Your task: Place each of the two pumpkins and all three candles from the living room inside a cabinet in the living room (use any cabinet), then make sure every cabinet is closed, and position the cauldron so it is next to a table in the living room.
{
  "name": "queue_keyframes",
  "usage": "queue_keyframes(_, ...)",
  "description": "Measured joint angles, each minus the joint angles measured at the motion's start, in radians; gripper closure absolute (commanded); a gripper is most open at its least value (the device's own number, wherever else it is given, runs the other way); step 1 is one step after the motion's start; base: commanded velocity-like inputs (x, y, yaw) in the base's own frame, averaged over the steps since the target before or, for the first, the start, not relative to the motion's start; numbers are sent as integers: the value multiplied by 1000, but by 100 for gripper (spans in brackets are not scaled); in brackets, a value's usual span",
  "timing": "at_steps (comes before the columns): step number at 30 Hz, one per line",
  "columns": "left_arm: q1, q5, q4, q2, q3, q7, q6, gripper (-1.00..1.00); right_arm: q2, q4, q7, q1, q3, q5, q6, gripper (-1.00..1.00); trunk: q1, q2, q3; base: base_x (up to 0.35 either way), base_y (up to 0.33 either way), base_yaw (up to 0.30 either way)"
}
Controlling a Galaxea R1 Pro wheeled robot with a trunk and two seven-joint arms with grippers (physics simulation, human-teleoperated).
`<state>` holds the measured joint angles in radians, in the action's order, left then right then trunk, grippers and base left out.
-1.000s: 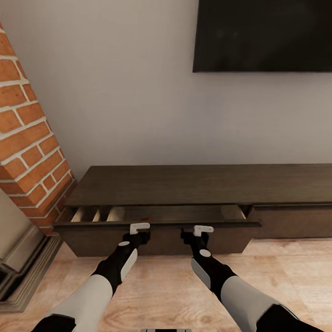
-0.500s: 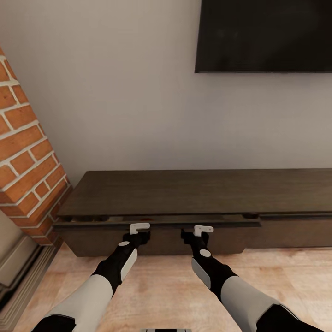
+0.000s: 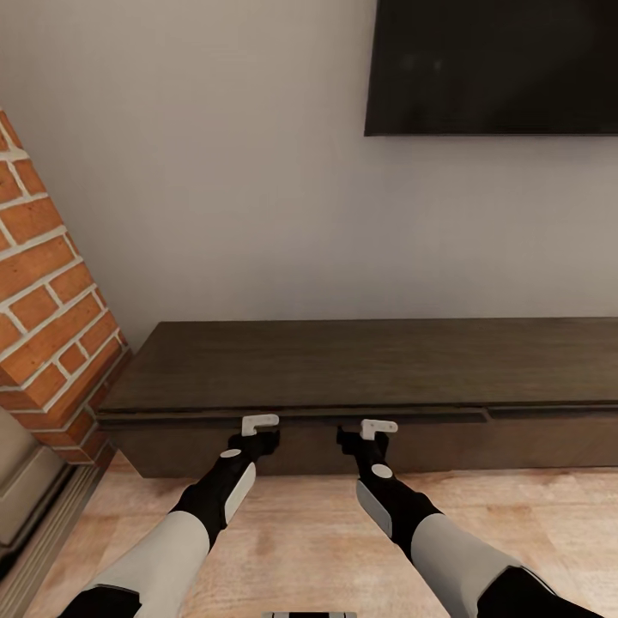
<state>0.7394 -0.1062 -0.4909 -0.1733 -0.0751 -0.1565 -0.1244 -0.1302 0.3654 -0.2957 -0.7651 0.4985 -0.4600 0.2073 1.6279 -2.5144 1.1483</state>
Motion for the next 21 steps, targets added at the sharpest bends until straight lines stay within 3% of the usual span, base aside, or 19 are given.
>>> queue_keyframes(10, 0, -1, 0, -1, 1, -3, 0, -100, 2, 2, 2, 0, 3, 1, -1, -100, 0, 0, 0, 76, -1, 0)
queue_keyframes(21, 0, -4, 0, -1, 3, -3, -21, -100, 4, 1, 3, 0, -1, -6, -42, -100, 0, 0, 0, -182, -116, 0)
